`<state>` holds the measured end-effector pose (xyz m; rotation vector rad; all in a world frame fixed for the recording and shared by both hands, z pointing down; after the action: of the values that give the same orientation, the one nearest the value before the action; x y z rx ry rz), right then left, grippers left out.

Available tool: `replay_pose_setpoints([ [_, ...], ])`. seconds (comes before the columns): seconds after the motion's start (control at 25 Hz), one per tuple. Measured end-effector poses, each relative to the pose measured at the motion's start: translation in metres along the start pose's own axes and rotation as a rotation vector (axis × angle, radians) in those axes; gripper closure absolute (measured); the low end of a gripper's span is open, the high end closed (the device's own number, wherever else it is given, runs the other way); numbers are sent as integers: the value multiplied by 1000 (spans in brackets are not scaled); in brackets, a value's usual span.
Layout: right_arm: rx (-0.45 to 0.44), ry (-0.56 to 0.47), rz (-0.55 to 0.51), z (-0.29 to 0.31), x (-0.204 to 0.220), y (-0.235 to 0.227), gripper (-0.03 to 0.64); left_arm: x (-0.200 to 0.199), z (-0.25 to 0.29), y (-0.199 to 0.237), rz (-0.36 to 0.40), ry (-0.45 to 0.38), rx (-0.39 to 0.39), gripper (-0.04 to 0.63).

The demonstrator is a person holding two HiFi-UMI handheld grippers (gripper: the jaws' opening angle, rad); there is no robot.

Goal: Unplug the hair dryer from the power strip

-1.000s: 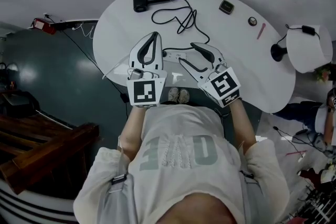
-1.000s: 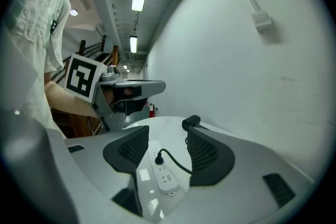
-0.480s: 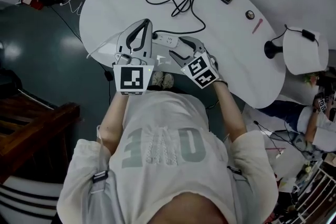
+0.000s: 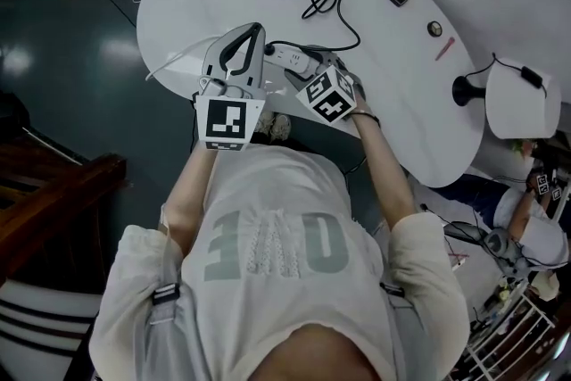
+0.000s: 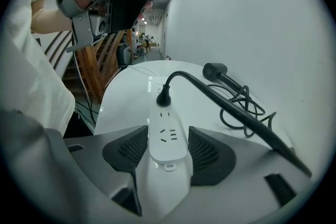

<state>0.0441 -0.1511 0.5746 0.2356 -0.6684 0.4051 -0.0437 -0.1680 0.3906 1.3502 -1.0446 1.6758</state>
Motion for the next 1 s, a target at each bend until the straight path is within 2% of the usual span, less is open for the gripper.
replay_pose_setpoints([
  [0.2,18,97,-97,12,0,1,377,8,-1,4,-15,20,-7,581],
  [0.36,25,153,-95,15,0,1,376,18,1,8,-19,41,-4,581],
  [0.48,24,192,-94,16,1,1,376,29,4,5,-24,71,40,581],
  [0.64,23,195,-98,16,1,1,376,51,9,-6,-15,126,133,578],
  [0.68,22,201,-98,16,1,1,376,58,10,-10,-10,139,158,561],
  [0.76,21,213,-98,16,1,1,376,71,14,-17,-35,169,207,455],
  [0.8,22,217,-98,16,1,1,376,79,16,-20,-56,189,224,424],
  [0.88,23,220,-97,16,1,1,376,97,21,-24,-79,239,237,408],
  [1.0,21,228,-94,17,1,2,376,127,31,-31,-72,332,246,408],
])
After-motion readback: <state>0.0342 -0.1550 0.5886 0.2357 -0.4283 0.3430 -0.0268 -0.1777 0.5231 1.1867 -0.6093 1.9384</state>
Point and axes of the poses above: the fingertips, and each gripper's own axes: z forward along the fingers, y to its left, x out of its underside, the point moved 2 cm from there along -z, backward along the fingers, and after that the axes turned 3 degrees about -x, right-handed, at the moved point
